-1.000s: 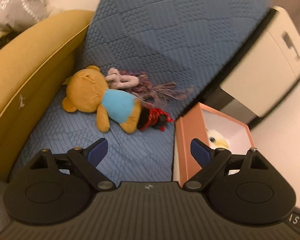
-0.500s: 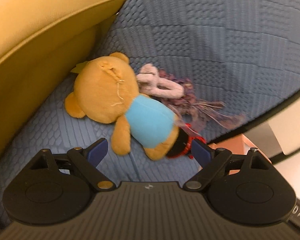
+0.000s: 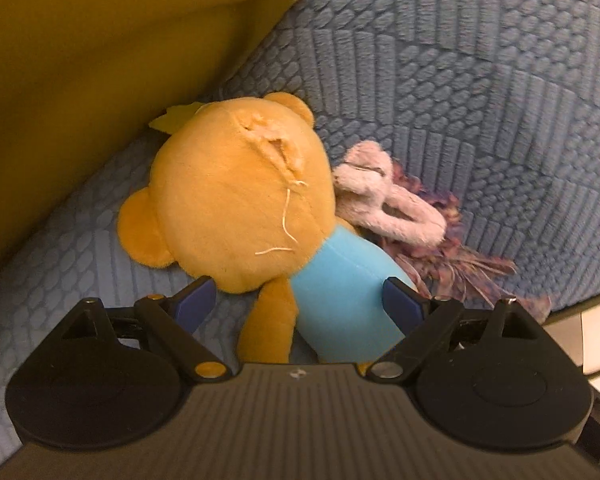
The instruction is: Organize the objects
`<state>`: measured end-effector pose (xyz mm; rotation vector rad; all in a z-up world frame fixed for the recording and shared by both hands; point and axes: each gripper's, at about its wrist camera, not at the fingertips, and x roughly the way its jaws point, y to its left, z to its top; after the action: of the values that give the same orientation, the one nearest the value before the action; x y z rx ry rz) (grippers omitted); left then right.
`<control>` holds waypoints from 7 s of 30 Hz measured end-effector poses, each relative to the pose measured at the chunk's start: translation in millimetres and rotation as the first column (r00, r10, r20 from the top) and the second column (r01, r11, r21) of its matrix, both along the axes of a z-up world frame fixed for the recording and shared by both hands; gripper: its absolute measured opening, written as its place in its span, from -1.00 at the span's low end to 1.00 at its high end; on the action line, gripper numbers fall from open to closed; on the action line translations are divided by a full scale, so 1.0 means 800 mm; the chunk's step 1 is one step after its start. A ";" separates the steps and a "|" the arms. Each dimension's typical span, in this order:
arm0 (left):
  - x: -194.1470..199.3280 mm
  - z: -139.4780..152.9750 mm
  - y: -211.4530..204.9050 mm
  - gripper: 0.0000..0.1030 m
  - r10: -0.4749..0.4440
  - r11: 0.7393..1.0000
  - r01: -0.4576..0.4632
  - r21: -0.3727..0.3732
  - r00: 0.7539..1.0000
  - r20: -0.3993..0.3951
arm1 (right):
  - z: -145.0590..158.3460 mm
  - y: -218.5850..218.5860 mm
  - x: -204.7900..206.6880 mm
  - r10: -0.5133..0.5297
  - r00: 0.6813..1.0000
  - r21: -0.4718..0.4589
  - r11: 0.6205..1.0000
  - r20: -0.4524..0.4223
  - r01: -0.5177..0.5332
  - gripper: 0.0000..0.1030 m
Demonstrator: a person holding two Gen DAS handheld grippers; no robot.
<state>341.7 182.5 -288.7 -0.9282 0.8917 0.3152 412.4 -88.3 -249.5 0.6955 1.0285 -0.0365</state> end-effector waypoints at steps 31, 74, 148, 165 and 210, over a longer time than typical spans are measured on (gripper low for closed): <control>0.018 -0.017 -0.019 0.42 0.010 0.988 -0.005 -0.157 0.999 0.030 | -0.019 -0.016 0.051 -0.022 1.000 -0.042 0.999 -0.013 0.022 0.12; -0.132 0.040 -0.053 0.60 -0.307 0.948 0.312 0.065 0.949 -0.076 | 0.030 0.007 -0.147 0.447 0.894 -0.494 0.784 0.026 -0.377 -0.08; -0.211 0.257 -0.195 0.39 -0.425 0.894 0.394 0.214 0.896 0.127 | 0.250 -0.096 -0.267 0.459 0.844 -0.384 0.858 0.278 -0.340 0.19; -0.168 0.311 -0.348 0.40 -0.568 0.811 0.510 0.286 0.803 0.179 | 0.298 -0.216 -0.285 0.330 0.874 -0.387 0.904 0.357 -0.183 0.19; 0.014 0.119 -0.550 0.50 -0.696 0.685 0.702 0.196 0.710 -0.107 | 0.074 -0.404 -0.145 0.222 0.974 -0.288 0.937 0.054 -0.198 0.19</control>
<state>352.7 -257.7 -193.4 -0.3148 1.1428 -0.2437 296.7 -411.7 -190.0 0.3226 0.9866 0.0327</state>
